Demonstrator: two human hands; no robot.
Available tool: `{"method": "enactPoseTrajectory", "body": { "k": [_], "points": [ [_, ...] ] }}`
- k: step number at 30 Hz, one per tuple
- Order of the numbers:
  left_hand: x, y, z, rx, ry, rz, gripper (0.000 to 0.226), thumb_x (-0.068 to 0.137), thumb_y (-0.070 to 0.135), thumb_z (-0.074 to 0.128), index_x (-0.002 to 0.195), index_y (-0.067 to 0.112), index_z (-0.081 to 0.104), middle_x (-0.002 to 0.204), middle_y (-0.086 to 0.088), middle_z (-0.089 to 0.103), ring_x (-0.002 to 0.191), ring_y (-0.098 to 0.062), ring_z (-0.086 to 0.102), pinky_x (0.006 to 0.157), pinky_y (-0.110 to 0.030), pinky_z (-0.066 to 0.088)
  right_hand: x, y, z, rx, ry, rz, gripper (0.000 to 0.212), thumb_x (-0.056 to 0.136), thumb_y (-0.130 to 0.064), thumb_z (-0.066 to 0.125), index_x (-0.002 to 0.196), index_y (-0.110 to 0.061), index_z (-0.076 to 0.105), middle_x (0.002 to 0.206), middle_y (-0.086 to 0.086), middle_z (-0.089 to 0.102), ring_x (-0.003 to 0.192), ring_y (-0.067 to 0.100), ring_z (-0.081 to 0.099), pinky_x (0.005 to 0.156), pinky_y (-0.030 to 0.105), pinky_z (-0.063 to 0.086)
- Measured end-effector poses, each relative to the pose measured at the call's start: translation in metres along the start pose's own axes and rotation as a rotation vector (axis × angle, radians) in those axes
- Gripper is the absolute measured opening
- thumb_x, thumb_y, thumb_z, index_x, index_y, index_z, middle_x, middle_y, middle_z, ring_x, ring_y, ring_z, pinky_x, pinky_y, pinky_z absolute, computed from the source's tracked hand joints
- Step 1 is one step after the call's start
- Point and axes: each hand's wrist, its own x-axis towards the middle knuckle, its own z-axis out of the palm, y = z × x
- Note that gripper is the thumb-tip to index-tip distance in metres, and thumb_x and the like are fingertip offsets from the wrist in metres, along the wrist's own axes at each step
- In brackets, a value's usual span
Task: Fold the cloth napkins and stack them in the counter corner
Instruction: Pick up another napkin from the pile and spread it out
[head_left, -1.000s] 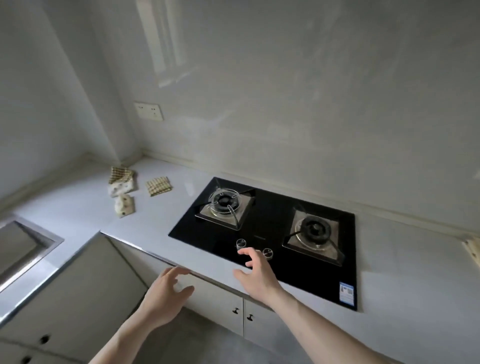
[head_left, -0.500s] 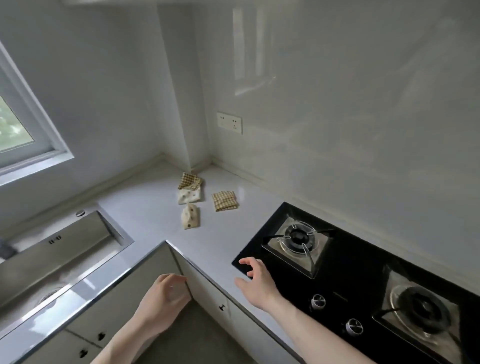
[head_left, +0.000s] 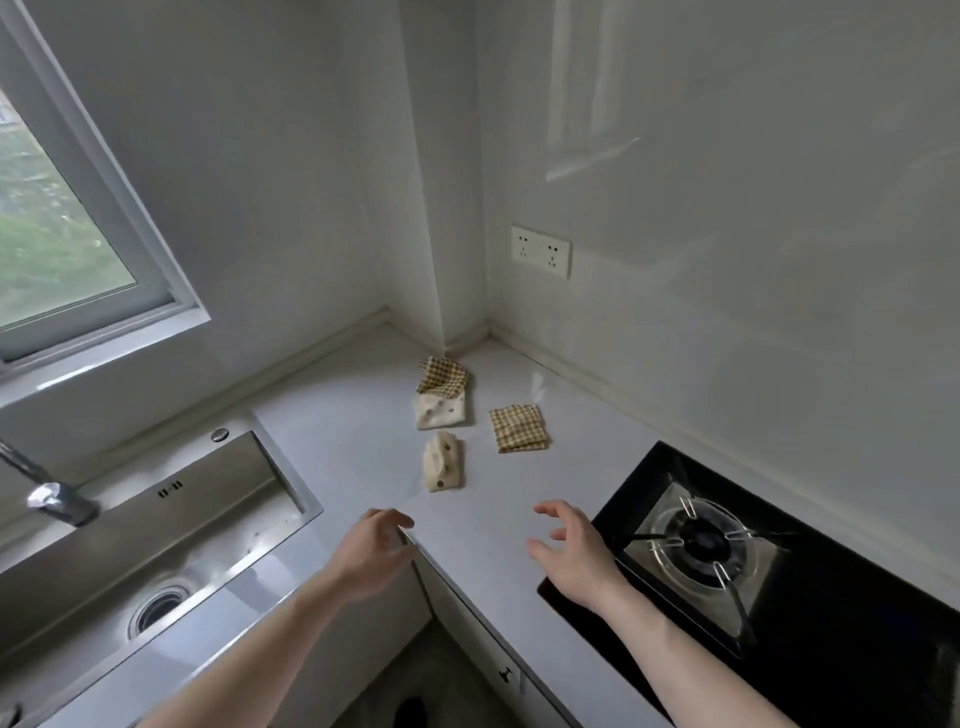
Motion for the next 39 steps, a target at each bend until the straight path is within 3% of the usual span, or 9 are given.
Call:
{"method": "enactPoseTrajectory", "body": {
  "k": [4, 10, 14, 17, 21, 25, 29, 34, 39],
  "points": [
    [0.072, 0.011, -0.017, 0.009, -0.039, 0.007, 0.031, 0.092, 0.030, 0.070, 0.122, 0.029, 0.064, 0.127, 0.004, 0.047, 0.112, -0.017, 0.059, 0.082, -0.028, 0.047, 0.023, -0.005, -0.009, -0.012, 0.021, 0.032, 0.038, 0.094, -0.033, 0.066, 0.129, -0.037, 0.053, 0.136, -0.014, 0.045, 0.123, 0.009, 0.049, 0.094, 0.026, 0.044],
    [0.168, 0.003, -0.021, 0.097, -0.159, -0.002, 0.030, 0.089, 0.036, 0.071, 0.117, 0.028, 0.067, 0.129, -0.003, 0.054, 0.107, -0.020, 0.063, 0.089, -0.029, 0.050, 0.069, -0.009, 0.008, 0.020, 0.087, 0.156, 0.035, 0.093, -0.035, 0.066, 0.125, -0.040, 0.054, 0.135, -0.015, 0.048, 0.121, 0.007, 0.052, 0.093, 0.026, 0.048],
    [0.215, -0.004, -0.018, 0.009, -0.293, -0.050, 0.029, 0.088, 0.033, 0.073, 0.116, 0.027, 0.068, 0.123, -0.003, 0.063, 0.096, -0.019, 0.063, 0.070, -0.022, 0.048, 0.097, -0.020, 0.039, 0.032, 0.087, 0.236, 0.037, 0.093, -0.037, 0.064, 0.128, -0.040, 0.053, 0.136, -0.017, 0.048, 0.121, 0.004, 0.050, 0.083, 0.021, 0.048],
    [0.244, -0.008, -0.009, -0.063, -0.411, -0.078, 0.034, 0.090, 0.029, 0.070, 0.124, 0.024, 0.068, 0.130, -0.003, 0.060, 0.103, -0.017, 0.059, 0.068, -0.017, 0.044, 0.114, -0.028, 0.060, 0.030, 0.129, 0.277, 0.036, 0.092, -0.036, 0.064, 0.127, -0.040, 0.054, 0.134, -0.017, 0.048, 0.118, 0.004, 0.052, 0.091, 0.026, 0.051],
    [0.267, -0.013, 0.002, -0.034, -0.471, -0.041, 0.040, 0.096, 0.024, 0.063, 0.135, 0.020, 0.061, 0.125, -0.005, 0.056, 0.092, -0.012, 0.055, 0.063, -0.011, 0.044, 0.126, -0.034, 0.081, 0.068, 0.197, 0.319, 0.034, 0.093, -0.035, 0.065, 0.125, -0.040, 0.056, 0.131, -0.021, 0.049, 0.115, 0.000, 0.054, 0.084, 0.021, 0.050],
    [0.278, -0.017, -0.006, -0.016, -0.305, 0.130, 0.026, 0.096, 0.033, 0.064, 0.119, 0.027, 0.074, 0.127, -0.001, 0.069, 0.104, -0.018, 0.066, 0.082, -0.022, 0.047, 0.127, -0.031, 0.093, 0.140, 0.303, 0.368, 0.032, 0.093, -0.030, 0.066, 0.123, -0.038, 0.058, 0.129, -0.022, 0.055, 0.111, -0.003, 0.057, 0.082, 0.021, 0.051],
    [0.282, -0.018, -0.036, -0.208, -0.144, 0.326, 0.008, 0.085, 0.025, 0.073, 0.083, 0.032, 0.074, 0.095, 0.016, 0.075, 0.096, 0.000, 0.068, 0.085, -0.026, 0.055, 0.134, -0.036, 0.100, 0.198, 0.402, 0.379, 0.028, 0.094, -0.024, 0.068, 0.117, -0.036, 0.061, 0.126, -0.023, 0.060, 0.106, -0.002, 0.062, 0.075, 0.015, 0.048],
    [0.281, -0.002, -0.077, -0.281, -0.371, 0.442, 0.023, 0.089, 0.016, 0.067, 0.107, 0.031, 0.061, 0.098, 0.009, 0.069, 0.086, -0.010, 0.066, 0.069, -0.019, 0.053, 0.154, -0.051, 0.106, 0.231, 0.452, 0.337, 0.032, 0.092, -0.023, 0.071, 0.119, -0.036, 0.060, 0.128, -0.022, 0.061, 0.105, -0.001, 0.064, 0.075, 0.016, 0.051],
    [0.275, 0.017, -0.102, -0.173, -0.614, 0.670, 0.026, 0.093, 0.013, 0.058, 0.106, 0.033, 0.068, 0.102, 0.012, 0.068, 0.086, -0.010, 0.066, 0.075, -0.023, 0.054, 0.179, -0.084, 0.098, 0.260, 0.418, 0.198, 0.066, 0.086, -0.023, 0.079, 0.140, -0.040, 0.046, 0.140, -0.027, 0.048, 0.122, -0.005, 0.051, 0.087, 0.011, 0.047]
  ]
}}
